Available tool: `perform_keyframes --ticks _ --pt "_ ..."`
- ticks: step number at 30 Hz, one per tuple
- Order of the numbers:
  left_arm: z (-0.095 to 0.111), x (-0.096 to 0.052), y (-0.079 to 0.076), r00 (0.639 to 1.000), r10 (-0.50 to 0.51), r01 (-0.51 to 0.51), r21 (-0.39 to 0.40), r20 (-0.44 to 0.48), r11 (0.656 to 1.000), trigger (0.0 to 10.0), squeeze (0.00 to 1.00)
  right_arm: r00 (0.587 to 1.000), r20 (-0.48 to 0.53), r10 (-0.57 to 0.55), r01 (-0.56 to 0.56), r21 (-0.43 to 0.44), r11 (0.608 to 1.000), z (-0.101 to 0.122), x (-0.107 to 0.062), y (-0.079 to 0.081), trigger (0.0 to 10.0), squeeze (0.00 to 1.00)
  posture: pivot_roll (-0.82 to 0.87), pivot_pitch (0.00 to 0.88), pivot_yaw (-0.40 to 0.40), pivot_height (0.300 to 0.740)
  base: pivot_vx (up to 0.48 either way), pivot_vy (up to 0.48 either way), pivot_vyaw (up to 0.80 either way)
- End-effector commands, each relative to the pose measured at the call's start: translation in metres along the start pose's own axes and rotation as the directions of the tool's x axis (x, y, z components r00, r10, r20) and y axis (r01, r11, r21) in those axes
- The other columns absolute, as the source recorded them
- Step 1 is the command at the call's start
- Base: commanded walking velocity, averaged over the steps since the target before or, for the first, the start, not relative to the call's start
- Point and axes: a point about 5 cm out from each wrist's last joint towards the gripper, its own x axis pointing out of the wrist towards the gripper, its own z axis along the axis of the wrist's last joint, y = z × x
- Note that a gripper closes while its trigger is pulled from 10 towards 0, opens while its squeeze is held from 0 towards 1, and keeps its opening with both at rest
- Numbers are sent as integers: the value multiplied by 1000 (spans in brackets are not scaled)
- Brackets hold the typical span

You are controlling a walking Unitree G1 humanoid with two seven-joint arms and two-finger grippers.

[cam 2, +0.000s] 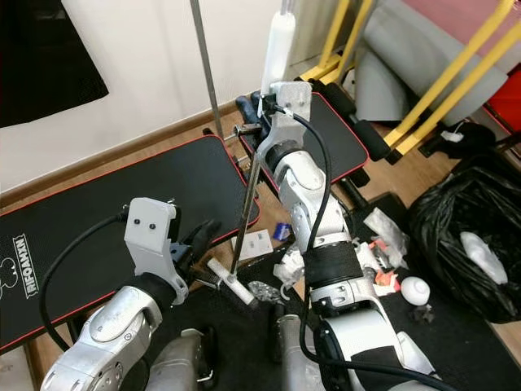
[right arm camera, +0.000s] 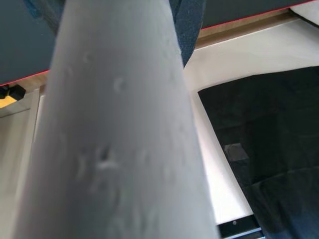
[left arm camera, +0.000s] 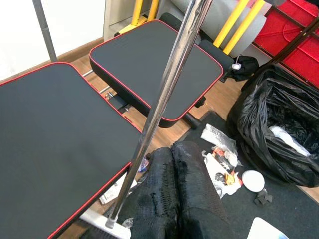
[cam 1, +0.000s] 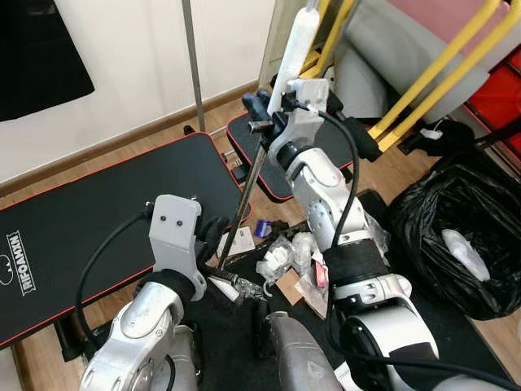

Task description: Sweep floor

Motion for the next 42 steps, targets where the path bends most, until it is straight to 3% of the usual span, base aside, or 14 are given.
perform_keyframes --ticks 1,11,18,23,36,42 --pt "-7 -1 -2 999 -7 7 2 -38 1000 10000 0 999 29 -19 19 -2 1000 3 -2 -5 10000 0 -26 329 -176 740 0 0 0" --pt "-11 2 -3 999 -16 16 -6 -36 1000 10000 0 998 -15 -54 53 -56 997 -6 -12 -14 10000 0 -34 292 -187 740 0 0 -480" --pt "-11 5 -5 999 -22 22 -9 -27 1000 10000 0 999 -20 -40 38 -89 995 -6 -13 -17 10000 0 -38 285 -192 740 294 0 -229" --pt "-11 6 -5 1000 -22 22 -9 -22 1000 10000 0 999 10 45 -44 -102 994 0 -15 -10 10000 0 -39 281 -194 740 315 0 320" --pt "-11 7 -5 1000 -25 25 -11 -14 1000 10000 0 998 25 51 -50 -7 999 5 -14 -6 10000 0 -47 284 -193 740 328 0 185" --pt "-12 6 -5 1000 -27 26 -11 -15 1000 10000 0 999 31 40 -40 -16 999 7 -14 -6 10000 0 -42 287 -192 740 330 0 0"
